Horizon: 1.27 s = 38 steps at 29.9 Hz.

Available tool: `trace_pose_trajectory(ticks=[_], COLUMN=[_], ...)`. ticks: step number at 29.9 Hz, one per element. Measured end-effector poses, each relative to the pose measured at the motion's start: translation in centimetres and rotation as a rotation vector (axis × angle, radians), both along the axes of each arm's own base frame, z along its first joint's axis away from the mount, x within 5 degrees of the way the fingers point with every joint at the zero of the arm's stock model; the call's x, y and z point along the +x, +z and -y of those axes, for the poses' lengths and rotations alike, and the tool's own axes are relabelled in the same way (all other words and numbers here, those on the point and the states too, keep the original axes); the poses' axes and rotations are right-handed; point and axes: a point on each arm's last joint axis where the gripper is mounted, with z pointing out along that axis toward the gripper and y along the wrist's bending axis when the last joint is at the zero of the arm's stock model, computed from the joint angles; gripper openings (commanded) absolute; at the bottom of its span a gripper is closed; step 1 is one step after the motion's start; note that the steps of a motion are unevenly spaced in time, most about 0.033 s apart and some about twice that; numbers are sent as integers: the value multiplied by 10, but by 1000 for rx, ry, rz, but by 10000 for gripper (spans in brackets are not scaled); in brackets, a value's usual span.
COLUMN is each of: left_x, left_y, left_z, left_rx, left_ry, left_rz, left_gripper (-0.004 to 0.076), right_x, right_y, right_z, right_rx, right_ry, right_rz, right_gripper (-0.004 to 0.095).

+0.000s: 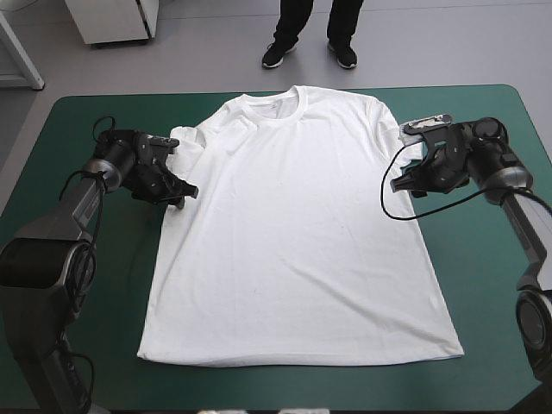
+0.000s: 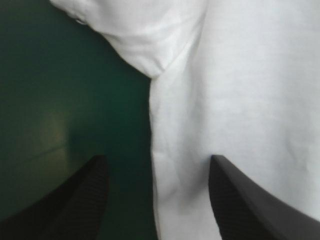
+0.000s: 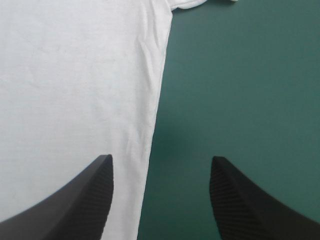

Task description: Fold the cloth

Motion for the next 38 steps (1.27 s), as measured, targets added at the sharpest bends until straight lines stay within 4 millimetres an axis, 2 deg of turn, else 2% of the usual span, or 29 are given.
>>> trace_pose_trajectory(ticks=[3, 5, 7, 11, 17, 26, 30, 33, 35, 38], left_x=[2, 3, 3, 4, 4, 4, 4, 4, 4, 4], left_y=[-6, -7, -8, -9, -10, -10, -10, -10, -10, -10], left_z=[1, 2, 2, 3, 5, 5, 5, 5, 6, 6], left_rx=[-7, -12, -17, -24, -50, -71, -75, -81, -86, -90], left_ry=[2, -3, -10, -17, -38, -39, -40, -42, -44, -43], left_rz=[-15, -22, -31, -43, -53, -57, -58, -58, -59, -60], left_gripper=[432, 387, 284, -12, -9, -9, -9, -9, -9, -9], right_x=[3, 7, 10, 18, 35, 74, 84, 87, 88, 89], right_y=[-5, -10, -15, -28, -45, -67, -83, -87, -89, -90], right_z=[0, -1, -1, -2, -4, -11, -15, -17, -18, -18], right_rx=[-1, -1, -2, -5, -12, 19, 49, 69, 68, 69], right_ry=[0, 0, 1, 4, 12, 5, 6, 14, 19, 23], right_rz=[-6, -10, -14, -28, -58, -58, -90, -100, -106, -116], right_gripper=[550, 550, 550, 550, 550, 550, 550, 539, 456, 248])
